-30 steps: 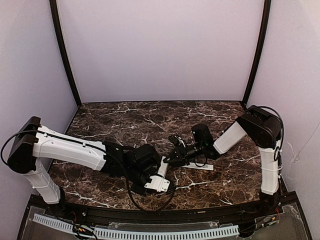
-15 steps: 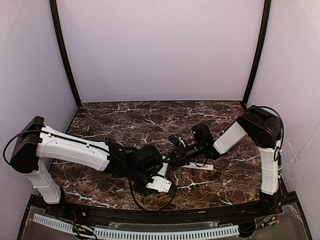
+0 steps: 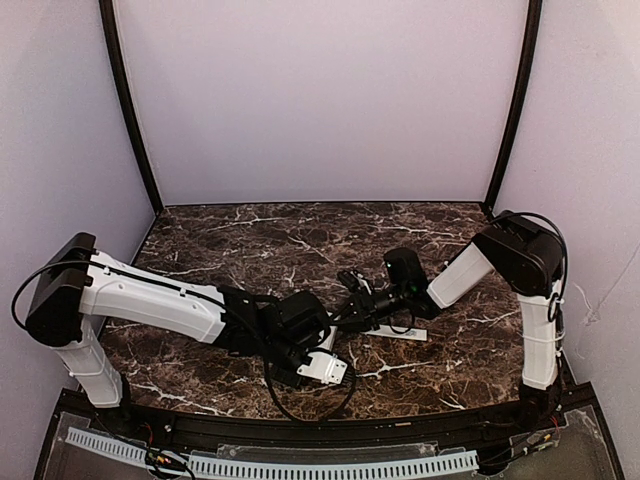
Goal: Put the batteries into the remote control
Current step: Place the battery in the battery compartment, then press the battery in the battery compartment, then adjust the battery in the battery compartment.
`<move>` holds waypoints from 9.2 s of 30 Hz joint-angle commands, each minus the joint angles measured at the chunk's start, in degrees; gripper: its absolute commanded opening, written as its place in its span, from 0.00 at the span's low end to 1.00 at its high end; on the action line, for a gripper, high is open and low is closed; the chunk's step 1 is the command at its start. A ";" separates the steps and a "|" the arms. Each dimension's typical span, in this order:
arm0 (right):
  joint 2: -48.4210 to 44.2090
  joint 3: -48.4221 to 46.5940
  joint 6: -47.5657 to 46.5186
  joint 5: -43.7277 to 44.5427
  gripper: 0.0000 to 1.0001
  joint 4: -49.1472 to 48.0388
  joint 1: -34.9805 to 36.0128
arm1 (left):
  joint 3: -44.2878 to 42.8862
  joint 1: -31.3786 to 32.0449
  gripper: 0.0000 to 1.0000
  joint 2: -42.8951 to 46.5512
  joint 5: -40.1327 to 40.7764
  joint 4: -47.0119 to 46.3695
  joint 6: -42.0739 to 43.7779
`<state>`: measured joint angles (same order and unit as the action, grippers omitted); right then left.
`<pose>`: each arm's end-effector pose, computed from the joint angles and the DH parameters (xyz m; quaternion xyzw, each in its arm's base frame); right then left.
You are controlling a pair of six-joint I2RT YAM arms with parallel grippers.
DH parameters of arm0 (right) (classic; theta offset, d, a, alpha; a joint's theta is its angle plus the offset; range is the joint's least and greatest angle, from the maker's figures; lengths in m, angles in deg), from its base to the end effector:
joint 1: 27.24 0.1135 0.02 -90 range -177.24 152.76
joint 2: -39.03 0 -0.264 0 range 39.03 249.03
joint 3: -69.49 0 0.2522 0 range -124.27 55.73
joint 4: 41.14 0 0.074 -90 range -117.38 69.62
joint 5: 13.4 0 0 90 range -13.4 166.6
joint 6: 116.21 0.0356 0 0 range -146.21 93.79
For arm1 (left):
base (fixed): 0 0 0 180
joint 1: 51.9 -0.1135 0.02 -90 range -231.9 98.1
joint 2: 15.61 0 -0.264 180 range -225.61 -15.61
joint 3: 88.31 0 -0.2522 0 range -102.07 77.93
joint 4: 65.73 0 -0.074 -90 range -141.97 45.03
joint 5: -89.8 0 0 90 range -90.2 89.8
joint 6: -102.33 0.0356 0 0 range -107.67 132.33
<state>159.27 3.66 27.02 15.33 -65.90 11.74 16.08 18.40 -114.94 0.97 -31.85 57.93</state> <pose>0.2749 0.2626 0.0914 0.1619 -0.7699 -0.6171 0.0176 0.1195 -0.3315 0.1800 0.8124 0.5120 -0.0501 0.2746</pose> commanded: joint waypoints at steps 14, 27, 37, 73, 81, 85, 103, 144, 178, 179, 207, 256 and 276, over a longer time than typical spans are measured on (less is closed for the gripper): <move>-0.23 0.97 0.56 -0.08 0.00 -2.43 -0.20 | -2.05 -1.67 0.08 -3.06 0.57 -0.76 -1.30; -0.15 1.28 0.62 0.18 0.00 -2.57 -0.22 | -4.27 -2.15 0.07 -2.86 -0.97 -0.41 -2.06; -0.69 1.88 0.21 1.12 0.00 -2.59 -0.85 | -1.51 -2.54 0.36 10.03 5.91 -8.90 -21.27; -2.30 2.87 -1.11 2.92 0.00 -2.53 -0.84 | 0.30 -8.91 0.23 0.24 -7.54 -5.15 -64.31; -2.38 2.77 -1.11 2.87 0.00 -2.43 -0.84 | -1.62 -8.96 0.21 -0.86 -6.28 -3.36 -61.59; -2.32 2.70 -1.11 2.74 0.00 -2.35 -0.86 | -3.03 -8.96 0.19 -1.91 -5.15 -1.75 -60.93; -1.82 2.50 -0.94 2.77 0.00 -1.91 -0.91 | -1.32 -8.87 0.03 -2.19 -9.16 -0.26 -56.77; -0.66 -6.40 -21.29 -0.54 0.00 18.48 -2.68 | 6.27 -8.79 0.20 6.04 -7.04 -3.78 -32.73; -12.95 -3.35 -45.22 9.95 0.00 23.78 2.95 | 33.20 -3.14 0.68 20.80 5.79 -42.90 -60.99; -13.13 -3.45 -45.49 10.09 0.00 23.90 3.06 | 33.04 -2.14 0.69 20.34 6.44 -43.70 -60.57; -12.66 -4.08 -44.53 12.67 0.00 25.50 3.47 | 24.59 0.19 0.60 4.33 15.16 -43.06 -68.52; -10.67 -7.29 -44.89 10.50 0.00 30.91 3.67 | 16.55 -0.07 0.23 11.66 6.59 -22.41 -6.88; -10.32 -7.67 -44.71 10.03 0.00 31.00 3.82 | 13.43 -3.98 0.18 8.70 4.22 -21.87 -2.94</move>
<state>146.84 -3.75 -15.43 22.37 -37.18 15.04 30.71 14.95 -105.76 6.87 -55.70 53.71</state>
